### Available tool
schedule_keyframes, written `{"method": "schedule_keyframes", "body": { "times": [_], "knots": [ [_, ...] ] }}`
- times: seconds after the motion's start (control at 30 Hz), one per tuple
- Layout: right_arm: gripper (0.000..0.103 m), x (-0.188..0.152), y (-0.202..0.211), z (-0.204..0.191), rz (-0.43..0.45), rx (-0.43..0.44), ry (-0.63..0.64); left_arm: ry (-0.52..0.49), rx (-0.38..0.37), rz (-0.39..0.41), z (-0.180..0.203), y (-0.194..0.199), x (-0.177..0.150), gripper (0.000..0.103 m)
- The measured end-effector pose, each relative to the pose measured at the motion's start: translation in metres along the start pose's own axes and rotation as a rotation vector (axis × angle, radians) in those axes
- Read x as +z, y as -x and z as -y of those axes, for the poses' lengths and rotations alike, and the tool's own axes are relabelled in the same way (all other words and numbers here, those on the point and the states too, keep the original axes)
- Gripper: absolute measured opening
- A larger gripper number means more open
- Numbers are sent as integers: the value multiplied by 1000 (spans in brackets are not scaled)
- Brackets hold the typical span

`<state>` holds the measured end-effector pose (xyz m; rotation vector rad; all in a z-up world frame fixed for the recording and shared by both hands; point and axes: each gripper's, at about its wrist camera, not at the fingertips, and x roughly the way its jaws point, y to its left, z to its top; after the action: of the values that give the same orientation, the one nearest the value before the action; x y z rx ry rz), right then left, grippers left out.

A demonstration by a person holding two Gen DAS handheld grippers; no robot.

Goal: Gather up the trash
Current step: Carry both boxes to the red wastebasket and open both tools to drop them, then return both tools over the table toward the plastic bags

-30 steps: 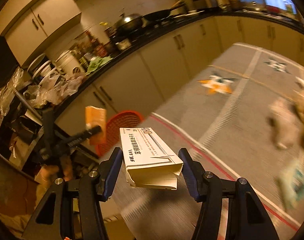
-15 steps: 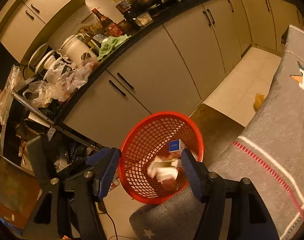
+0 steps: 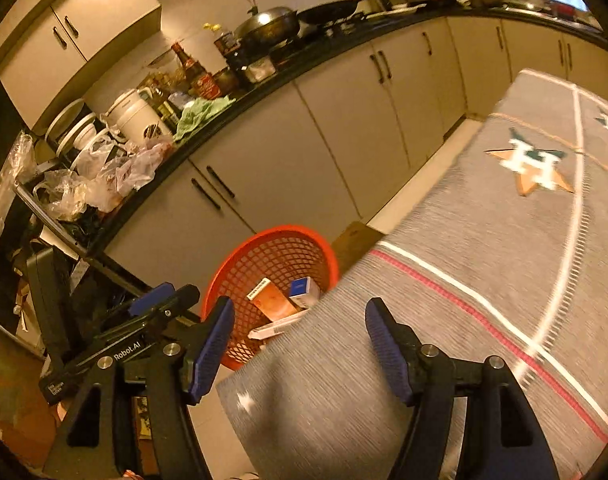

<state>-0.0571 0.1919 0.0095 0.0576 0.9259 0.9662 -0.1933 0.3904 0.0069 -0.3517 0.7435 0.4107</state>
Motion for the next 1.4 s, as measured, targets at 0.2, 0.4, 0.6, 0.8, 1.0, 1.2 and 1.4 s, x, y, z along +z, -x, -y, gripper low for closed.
{"method": "schedule_keyframes", "body": {
  "times": [0.2, 0.4, 0.6, 0.8, 1.0, 1.2, 1.4],
  "knots": [
    [75, -20, 49, 24, 63, -23, -32, -70, -48, 0, 49, 11, -5, 65],
    [77, -46, 106, 60, 125, -58, -86, -150, -136, -39, 113, 13, -13, 70],
    [77, -82, 170, 114, 184, -140, -179, -252, -250, -128, 192, 0, -34, 70],
    [78, -120, 236, 172, 236, -282, -291, -295, -279, -207, 242, -24, -52, 70],
    [80, -146, 284, 217, 283, -379, -387, -349, -240, -209, 274, -36, -67, 73],
    [81, -140, 280, 232, 252, -394, -377, -401, -195, -191, 289, -40, -72, 85],
    [82, -117, 255, 229, 191, -381, -291, -427, -128, -188, 296, -43, -78, 100]
  ]
}}
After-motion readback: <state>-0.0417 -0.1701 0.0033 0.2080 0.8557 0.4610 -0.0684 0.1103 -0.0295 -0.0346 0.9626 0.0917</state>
